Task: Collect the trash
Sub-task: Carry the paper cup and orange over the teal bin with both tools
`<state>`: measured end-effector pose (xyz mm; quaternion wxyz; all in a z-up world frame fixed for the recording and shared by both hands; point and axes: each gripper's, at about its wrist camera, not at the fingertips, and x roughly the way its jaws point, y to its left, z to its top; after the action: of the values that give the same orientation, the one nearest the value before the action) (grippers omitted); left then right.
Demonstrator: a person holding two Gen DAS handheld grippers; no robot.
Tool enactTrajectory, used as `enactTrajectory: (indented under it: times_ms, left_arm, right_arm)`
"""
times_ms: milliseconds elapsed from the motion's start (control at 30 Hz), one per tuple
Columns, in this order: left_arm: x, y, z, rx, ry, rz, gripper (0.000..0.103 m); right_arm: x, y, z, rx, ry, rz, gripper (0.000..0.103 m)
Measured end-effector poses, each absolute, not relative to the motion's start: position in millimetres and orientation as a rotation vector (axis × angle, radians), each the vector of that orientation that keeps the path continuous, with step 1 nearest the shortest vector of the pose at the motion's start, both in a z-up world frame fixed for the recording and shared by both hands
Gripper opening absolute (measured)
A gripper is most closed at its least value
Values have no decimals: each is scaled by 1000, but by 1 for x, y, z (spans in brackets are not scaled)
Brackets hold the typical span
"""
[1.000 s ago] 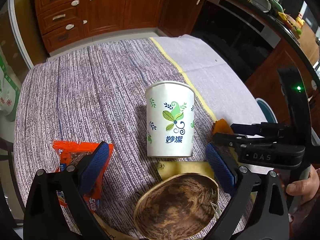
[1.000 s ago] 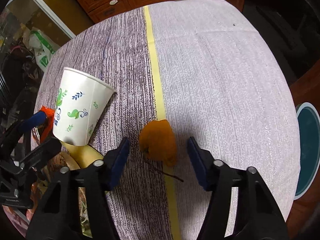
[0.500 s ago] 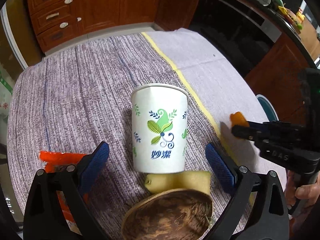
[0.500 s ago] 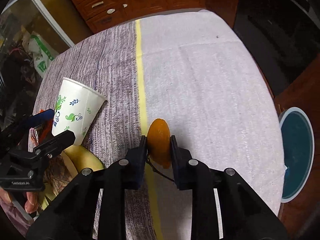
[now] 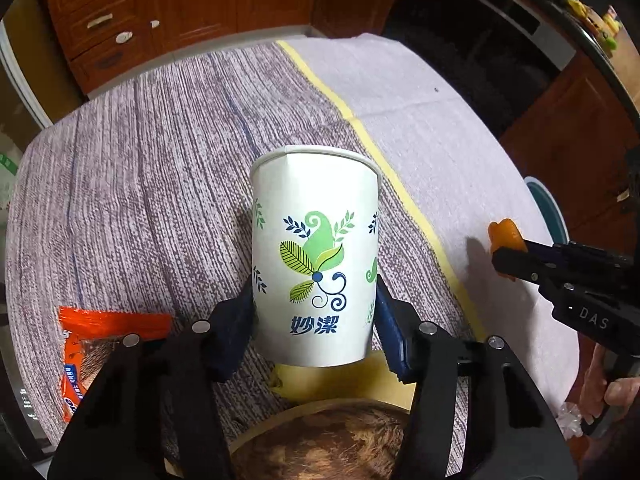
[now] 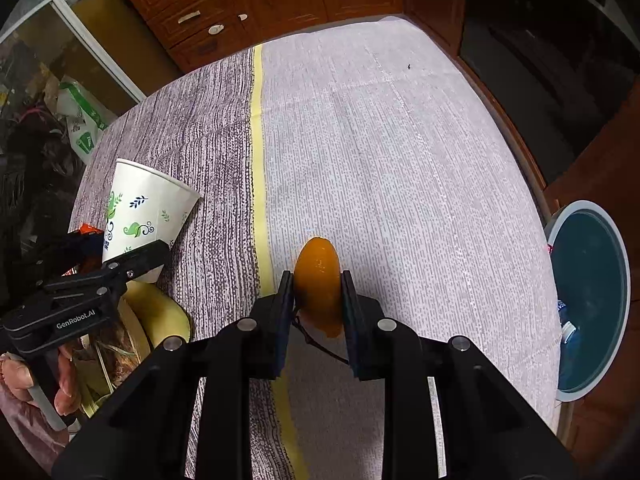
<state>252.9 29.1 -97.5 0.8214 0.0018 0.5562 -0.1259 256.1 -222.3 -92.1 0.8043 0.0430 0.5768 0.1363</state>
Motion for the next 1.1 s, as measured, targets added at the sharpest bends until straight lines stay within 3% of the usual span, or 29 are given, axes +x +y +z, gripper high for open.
enactTrajectory:
  times_ms: [467, 1100]
  left_arm:
    - [228, 16, -58, -1, 1092, -340, 54]
    - [184, -109, -11, 123, 1019, -514, 55]
  right_arm:
    - [241, -249, -72, 127, 1194, 284, 22]
    - [190, -377, -33, 274, 1069, 145, 22]
